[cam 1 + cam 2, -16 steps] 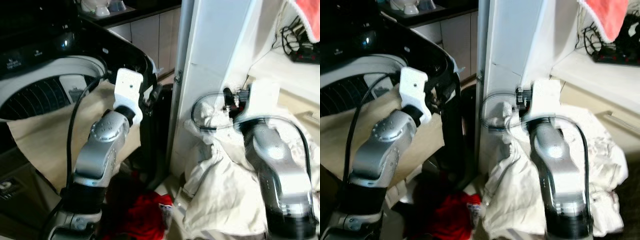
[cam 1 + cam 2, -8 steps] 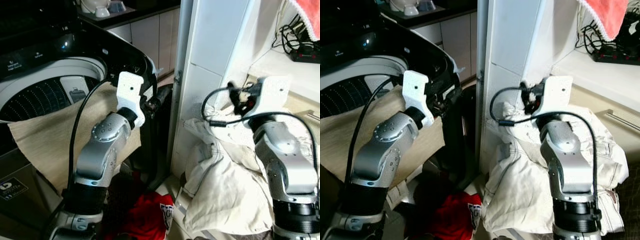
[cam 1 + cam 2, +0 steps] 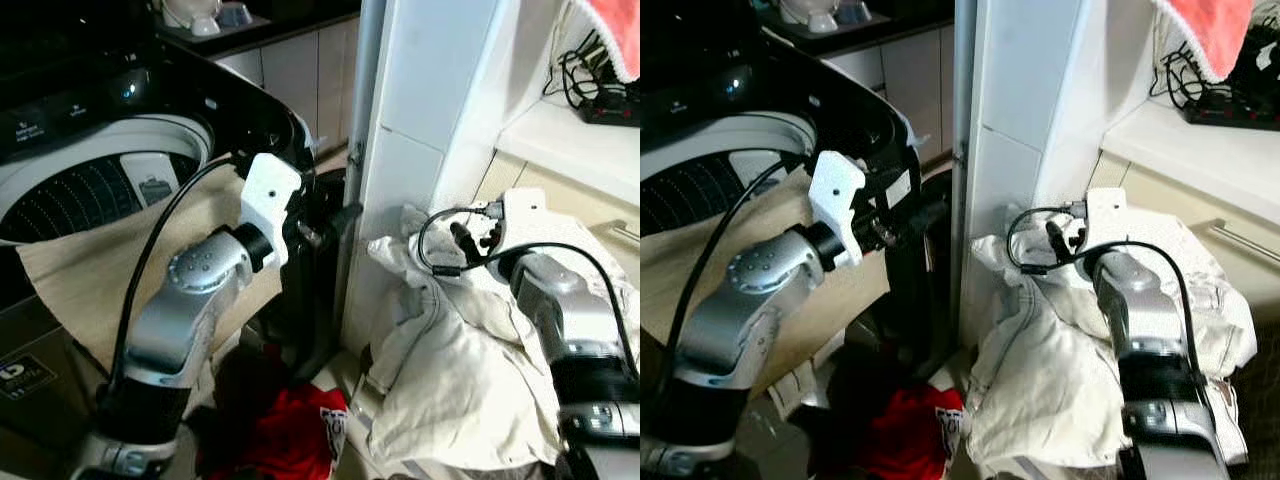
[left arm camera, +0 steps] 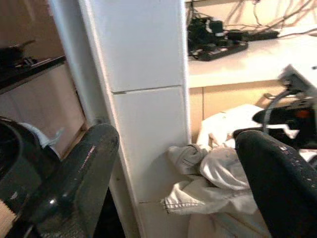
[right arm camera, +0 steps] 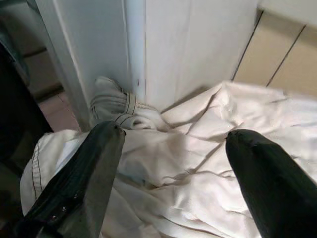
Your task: Clothes washing
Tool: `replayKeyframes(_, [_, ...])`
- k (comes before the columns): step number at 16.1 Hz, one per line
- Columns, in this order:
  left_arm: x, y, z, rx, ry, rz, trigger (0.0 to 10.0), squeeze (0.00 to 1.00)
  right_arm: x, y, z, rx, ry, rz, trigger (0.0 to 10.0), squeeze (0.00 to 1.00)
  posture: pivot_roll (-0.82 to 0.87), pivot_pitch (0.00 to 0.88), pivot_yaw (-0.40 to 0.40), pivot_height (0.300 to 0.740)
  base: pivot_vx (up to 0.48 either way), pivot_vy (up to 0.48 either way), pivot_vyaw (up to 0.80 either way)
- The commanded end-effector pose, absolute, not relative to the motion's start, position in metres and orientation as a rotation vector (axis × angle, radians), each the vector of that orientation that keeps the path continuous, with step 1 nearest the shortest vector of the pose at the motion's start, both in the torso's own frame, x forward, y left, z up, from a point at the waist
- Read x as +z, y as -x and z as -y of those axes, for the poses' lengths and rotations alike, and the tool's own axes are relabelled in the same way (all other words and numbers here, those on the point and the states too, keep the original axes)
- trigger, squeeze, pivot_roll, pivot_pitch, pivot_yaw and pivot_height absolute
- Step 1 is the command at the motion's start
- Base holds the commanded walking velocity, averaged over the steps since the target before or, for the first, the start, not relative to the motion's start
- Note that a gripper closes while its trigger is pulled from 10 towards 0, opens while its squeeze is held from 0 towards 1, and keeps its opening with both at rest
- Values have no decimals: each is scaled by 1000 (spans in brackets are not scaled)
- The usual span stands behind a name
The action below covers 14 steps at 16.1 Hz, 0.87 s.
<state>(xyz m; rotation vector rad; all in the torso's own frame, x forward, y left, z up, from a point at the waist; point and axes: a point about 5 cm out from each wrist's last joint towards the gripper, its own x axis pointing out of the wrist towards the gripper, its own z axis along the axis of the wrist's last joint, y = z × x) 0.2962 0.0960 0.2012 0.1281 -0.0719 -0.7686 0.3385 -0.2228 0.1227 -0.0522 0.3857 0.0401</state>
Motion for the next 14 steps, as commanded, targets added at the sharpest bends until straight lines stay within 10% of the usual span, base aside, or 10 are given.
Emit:
replayKeyframes(1, [201,-290,-92,-837,-146,56,10000,1000,123,-343,227,44,32,-398,10000,1000,-96,0,33,740,0,0,0])
replayKeyframes(3, [199,-280,-90,-950,-178,20,10000,1000,108,-350,226,94,3,-537,10000,859,-91,0,36,740,0,0,0])
replayKeyframes(4, [200,-271,-87,-1033,-137,-11,10000,773,97,-350,227,94,-6,-619,10000,0,-83,0,34,740,0,0,0])
replayKeyframes(5, [200,-264,-85,-1108,-156,-38,10000,247,88,-348,230,84,38,-674,10000,0,-75,0,29,740,0,0,0])
replayKeyframes(6, [199,-261,-84,-1136,-164,-58,10000,0,81,-344,231,84,46,-719,10000,0,-70,0,25,740,0,0,0])
replayKeyframes(7, [198,-259,-84,-1151,-178,-68,10000,0,77,-343,232,77,40,-744,10000,0,-65,0,19,740,0,0,0])
replayKeyframes(8, [194,-257,-86,-1158,-201,-91,10000,0,74,-342,232,78,20,-767,7647,0,-63,0,16,740,0,0,0])
replayKeyframes(9, [190,-254,-87,-1174,-215,-120,10000,0,74,-342,234,72,18,-776,2549,0,-62,0,16,740,0,0,0])
replayKeyframes(10, [187,-251,-88,-1185,-229,-143,10000,0,73,-342,236,63,29,-778,0,0,-62,0,14,740,0,0,0])
replayKeyframes(14, [188,-255,-88,-1165,-240,-146,10000,0,77,-345,244,32,17,-754,0,0,-63,0,14,740,0,0,0])
